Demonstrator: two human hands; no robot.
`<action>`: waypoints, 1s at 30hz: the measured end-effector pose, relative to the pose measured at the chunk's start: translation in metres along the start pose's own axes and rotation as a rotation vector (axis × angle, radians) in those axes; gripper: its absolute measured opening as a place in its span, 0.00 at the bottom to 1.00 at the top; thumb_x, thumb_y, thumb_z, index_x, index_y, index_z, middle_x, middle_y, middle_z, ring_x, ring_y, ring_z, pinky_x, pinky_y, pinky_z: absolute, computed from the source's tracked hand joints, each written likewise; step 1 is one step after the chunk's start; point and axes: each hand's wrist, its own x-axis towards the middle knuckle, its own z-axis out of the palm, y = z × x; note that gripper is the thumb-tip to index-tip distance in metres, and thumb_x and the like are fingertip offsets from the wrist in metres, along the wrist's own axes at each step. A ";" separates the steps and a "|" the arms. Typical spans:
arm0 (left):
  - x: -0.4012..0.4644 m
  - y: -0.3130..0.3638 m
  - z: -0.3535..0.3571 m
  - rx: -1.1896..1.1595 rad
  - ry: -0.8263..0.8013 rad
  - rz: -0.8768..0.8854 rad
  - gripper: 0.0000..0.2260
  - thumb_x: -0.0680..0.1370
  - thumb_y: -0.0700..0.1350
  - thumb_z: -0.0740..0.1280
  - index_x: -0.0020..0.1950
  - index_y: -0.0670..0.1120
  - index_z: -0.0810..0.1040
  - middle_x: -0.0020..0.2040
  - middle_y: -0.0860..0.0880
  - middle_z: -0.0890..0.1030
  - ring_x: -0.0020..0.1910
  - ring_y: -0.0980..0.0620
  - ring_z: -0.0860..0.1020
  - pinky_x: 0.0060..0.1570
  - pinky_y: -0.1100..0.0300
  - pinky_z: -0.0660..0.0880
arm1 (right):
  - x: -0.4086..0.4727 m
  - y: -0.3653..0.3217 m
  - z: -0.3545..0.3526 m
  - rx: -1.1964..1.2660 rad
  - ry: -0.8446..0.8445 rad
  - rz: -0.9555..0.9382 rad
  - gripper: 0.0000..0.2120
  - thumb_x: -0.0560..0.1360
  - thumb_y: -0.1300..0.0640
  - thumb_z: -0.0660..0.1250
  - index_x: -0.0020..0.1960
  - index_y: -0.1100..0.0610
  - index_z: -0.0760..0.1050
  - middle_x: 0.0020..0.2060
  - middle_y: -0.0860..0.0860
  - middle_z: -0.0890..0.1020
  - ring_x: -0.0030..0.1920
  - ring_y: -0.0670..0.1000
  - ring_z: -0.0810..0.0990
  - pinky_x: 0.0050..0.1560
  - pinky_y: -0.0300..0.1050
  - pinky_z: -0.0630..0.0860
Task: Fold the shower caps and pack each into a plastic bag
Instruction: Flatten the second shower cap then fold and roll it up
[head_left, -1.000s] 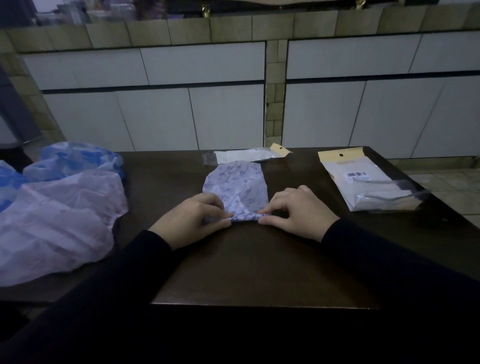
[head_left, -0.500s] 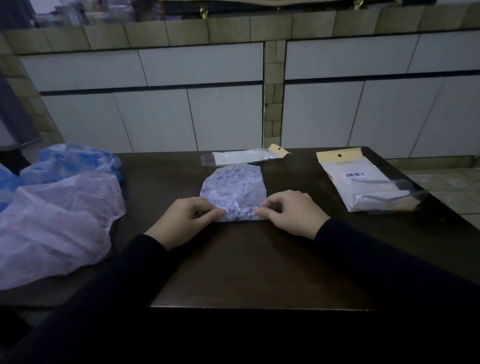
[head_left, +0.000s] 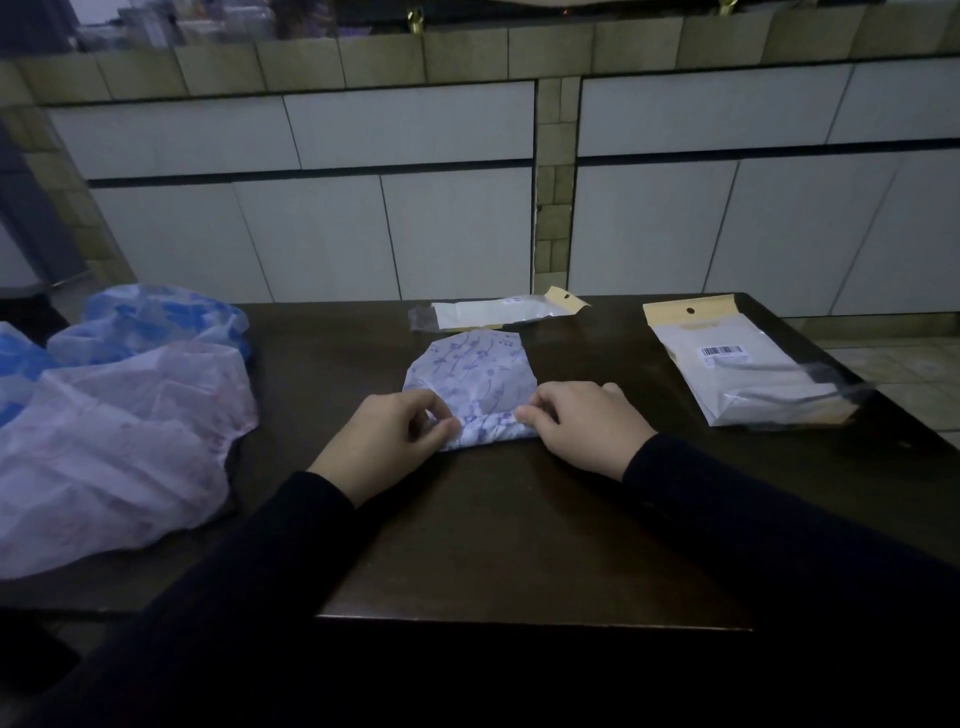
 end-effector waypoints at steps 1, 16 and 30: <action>0.000 0.000 0.000 0.036 -0.002 0.011 0.06 0.75 0.54 0.69 0.42 0.54 0.79 0.33 0.53 0.76 0.35 0.59 0.74 0.35 0.65 0.68 | 0.000 -0.001 0.000 -0.006 0.012 0.001 0.12 0.81 0.44 0.55 0.51 0.49 0.74 0.42 0.44 0.77 0.44 0.46 0.75 0.60 0.49 0.65; -0.002 -0.005 0.000 0.133 -0.057 0.411 0.17 0.76 0.41 0.60 0.59 0.50 0.82 0.53 0.53 0.80 0.49 0.55 0.78 0.50 0.56 0.78 | -0.010 0.004 0.008 -0.214 0.259 -0.265 0.14 0.80 0.42 0.57 0.58 0.41 0.78 0.54 0.39 0.78 0.54 0.45 0.71 0.58 0.49 0.58; 0.003 -0.016 -0.005 -0.037 -0.069 0.192 0.11 0.72 0.54 0.73 0.51 0.52 0.85 0.46 0.57 0.79 0.45 0.62 0.77 0.44 0.74 0.68 | -0.003 0.017 -0.001 -0.291 0.146 -0.267 0.18 0.77 0.36 0.56 0.63 0.38 0.75 0.56 0.37 0.80 0.51 0.44 0.69 0.57 0.49 0.56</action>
